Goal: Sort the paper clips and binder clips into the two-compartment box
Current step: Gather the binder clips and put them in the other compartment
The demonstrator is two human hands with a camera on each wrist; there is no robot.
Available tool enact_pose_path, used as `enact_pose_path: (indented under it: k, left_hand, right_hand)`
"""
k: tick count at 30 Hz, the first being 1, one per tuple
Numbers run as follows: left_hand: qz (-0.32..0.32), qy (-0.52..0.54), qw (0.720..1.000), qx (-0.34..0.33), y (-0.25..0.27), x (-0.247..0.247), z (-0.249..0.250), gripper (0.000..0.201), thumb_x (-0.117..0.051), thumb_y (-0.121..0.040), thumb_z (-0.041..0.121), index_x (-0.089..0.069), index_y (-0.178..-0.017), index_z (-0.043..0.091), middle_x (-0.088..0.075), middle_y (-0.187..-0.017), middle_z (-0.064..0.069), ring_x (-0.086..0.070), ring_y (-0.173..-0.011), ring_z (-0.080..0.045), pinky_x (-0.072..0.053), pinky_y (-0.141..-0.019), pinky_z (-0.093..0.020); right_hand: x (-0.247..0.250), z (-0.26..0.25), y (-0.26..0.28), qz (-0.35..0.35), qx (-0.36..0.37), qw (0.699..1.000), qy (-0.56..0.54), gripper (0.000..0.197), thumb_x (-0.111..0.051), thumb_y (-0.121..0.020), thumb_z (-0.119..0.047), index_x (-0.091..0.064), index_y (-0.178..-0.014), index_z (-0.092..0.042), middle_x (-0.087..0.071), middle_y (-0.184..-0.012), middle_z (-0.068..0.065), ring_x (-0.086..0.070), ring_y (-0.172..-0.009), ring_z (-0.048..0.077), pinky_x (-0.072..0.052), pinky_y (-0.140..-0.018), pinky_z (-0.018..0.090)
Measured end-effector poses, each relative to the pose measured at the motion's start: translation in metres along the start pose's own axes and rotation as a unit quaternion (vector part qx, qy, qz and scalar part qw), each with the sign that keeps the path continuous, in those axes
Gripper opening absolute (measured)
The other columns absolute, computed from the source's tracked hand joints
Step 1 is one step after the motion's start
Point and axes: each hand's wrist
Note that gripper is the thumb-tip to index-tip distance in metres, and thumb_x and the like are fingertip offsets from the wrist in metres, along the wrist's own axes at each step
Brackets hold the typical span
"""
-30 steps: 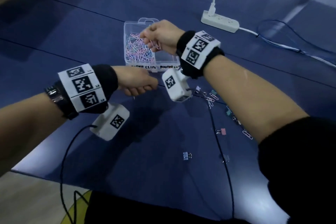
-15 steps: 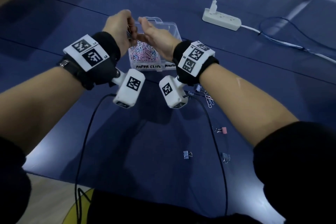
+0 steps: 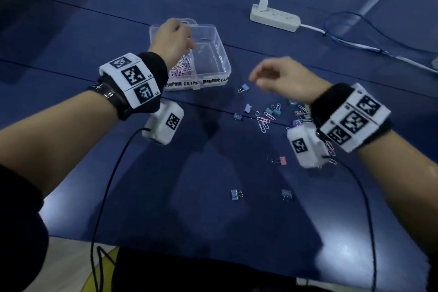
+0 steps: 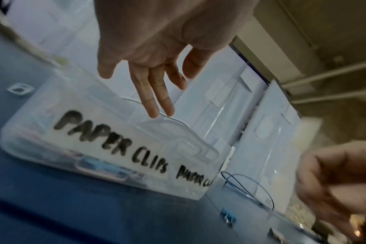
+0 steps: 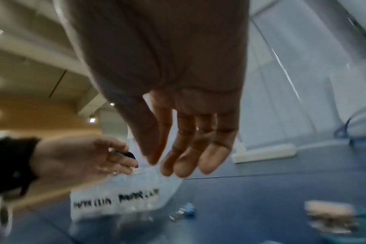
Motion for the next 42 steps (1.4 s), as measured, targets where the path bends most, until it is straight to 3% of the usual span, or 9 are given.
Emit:
enact_pose_path:
  k: [6, 9, 12, 15, 24, 31, 35, 38, 42]
  left_hand:
    - [-0.066, -0.293, 0.941, -0.154, 0.021, -0.035, 0.003, 0.019, -0.049, -0.086, 0.007, -0.054, -0.102, 0.014, -0.061, -0.104, -0.008, -0.054, -0.097, -0.026, -0.042, -0.083, -0.031]
    - [-0.153, -0.316, 0.91, -0.221, 0.037, -0.057, 0.007, 0.024, -0.051, -0.083, 0.001, -0.063, -0.102, 0.005, -0.067, -0.105, -0.01, -0.057, -0.091, -0.019, -0.04, -0.074, -0.015]
    - [-0.299, -0.351, 0.852, -0.248, 0.055, -0.076, 0.004, 0.024, -0.056, -0.082, 0.001, -0.068, -0.102, 0.005, -0.071, -0.101, -0.009, -0.056, -0.08, -0.012, -0.039, -0.066, -0.003]
    - [-0.374, -0.405, 0.788, -0.273, 0.064, -0.093, 0.003, 0.025, -0.061, -0.083, 0.009, -0.068, -0.107, 0.008, -0.069, -0.103, -0.01, -0.063, -0.091, -0.022, -0.043, -0.081, -0.02]
    - [-0.374, -0.558, 0.674, -0.309, 0.074, -0.12, 0.005, 0.028, -0.052, -0.089, 0.013, -0.06, -0.115, 0.006, -0.061, -0.114, -0.016, -0.058, -0.103, -0.033, -0.044, -0.081, -0.036]
    - [-0.35, -0.654, 0.552, -0.38, 0.092, -0.128, 0.008, 0.03, -0.04, -0.089, -0.005, -0.057, -0.113, 0.002, -0.06, -0.117, -0.015, -0.061, -0.105, -0.033, -0.046, -0.08, -0.035]
    - [-0.344, -0.663, 0.544, -0.383, 0.09, -0.129, 0.01, 0.028, -0.043, -0.09, -0.001, -0.053, -0.115, 0.003, -0.059, -0.118, -0.015, -0.059, -0.107, -0.034, -0.047, -0.085, -0.039]
    - [-0.339, -0.66, 0.559, -0.369, 0.09, -0.135, 0.014, 0.034, -0.044, -0.089, -0.001, -0.047, -0.122, 0.005, -0.056, -0.12, -0.017, -0.057, -0.108, -0.035, -0.047, -0.082, -0.039]
    - [-0.336, -0.605, 0.649, -0.315, 0.085, -0.135, 0.016, 0.04, -0.046, -0.086, 0.0, -0.054, -0.123, 0.012, -0.058, -0.116, -0.015, -0.056, -0.107, -0.034, -0.042, -0.075, -0.035]
  right_hand:
    - [-0.018, 0.031, 0.038, -0.07, -0.074, 0.976, 0.194, 0.031, -0.069, -0.079, -0.018, -0.061, -0.108, -0.013, -0.057, -0.097, 0.004, -0.051, -0.087, 0.019, -0.04, -0.074, 0.026]
    - [-0.03, 0.037, 0.036, -0.058, -0.044, 0.974, 0.212, 0.04, -0.07, -0.077, -0.021, -0.059, -0.114, -0.01, -0.055, -0.11, 0.012, -0.051, -0.104, 0.027, -0.039, -0.086, 0.03]
    - [-0.033, 0.042, 0.034, -0.04, -0.033, 0.982, 0.183, 0.034, -0.072, -0.075, -0.015, -0.062, -0.107, -0.005, -0.055, -0.1, 0.011, -0.055, -0.097, 0.027, -0.039, -0.079, 0.028]
    - [-0.033, 0.05, 0.037, -0.015, -0.033, 0.989, 0.14, 0.022, -0.071, -0.075, -0.008, -0.063, -0.095, -0.003, -0.053, -0.086, 0.002, -0.054, -0.082, 0.02, -0.034, -0.066, 0.021]
    - [-0.033, 0.06, 0.037, 0.053, -0.022, 0.993, 0.107, 0.017, -0.059, -0.08, 0.002, -0.055, -0.089, -0.012, -0.046, -0.063, -0.01, -0.048, -0.074, 0.018, -0.034, -0.05, 0.005]
    - [-0.031, 0.064, 0.046, 0.034, -0.01, 0.988, 0.152, 0.032, -0.056, -0.078, -0.006, -0.055, -0.111, -0.007, -0.063, -0.084, 0.012, -0.059, -0.082, 0.029, -0.048, -0.075, 0.031]
    - [-0.011, 0.077, 0.059, 0.105, -0.064, 0.991, 0.058, 0.024, -0.056, -0.078, -0.001, -0.067, -0.099, -0.008, -0.052, -0.06, -0.009, -0.053, -0.051, -0.001, -0.036, -0.053, 0.008]
    - [0.003, 0.091, 0.072, 0.144, -0.115, 0.98, -0.071, 0.022, -0.055, -0.077, 0.004, -0.069, -0.091, -0.006, -0.053, -0.059, -0.005, -0.052, -0.046, 0.002, -0.044, -0.054, 0.013]
    - [0.008, 0.106, 0.087, 0.172, -0.145, 0.957, -0.181, 0.029, -0.049, -0.08, 0.012, -0.055, -0.066, -0.013, -0.058, -0.061, 0.005, -0.058, -0.04, -0.001, -0.049, -0.049, 0.011]
Point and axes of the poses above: each hand's wrist, its own y-axis away from the middle knuckle, its own x-axis out of the back of the hand, z = x × y
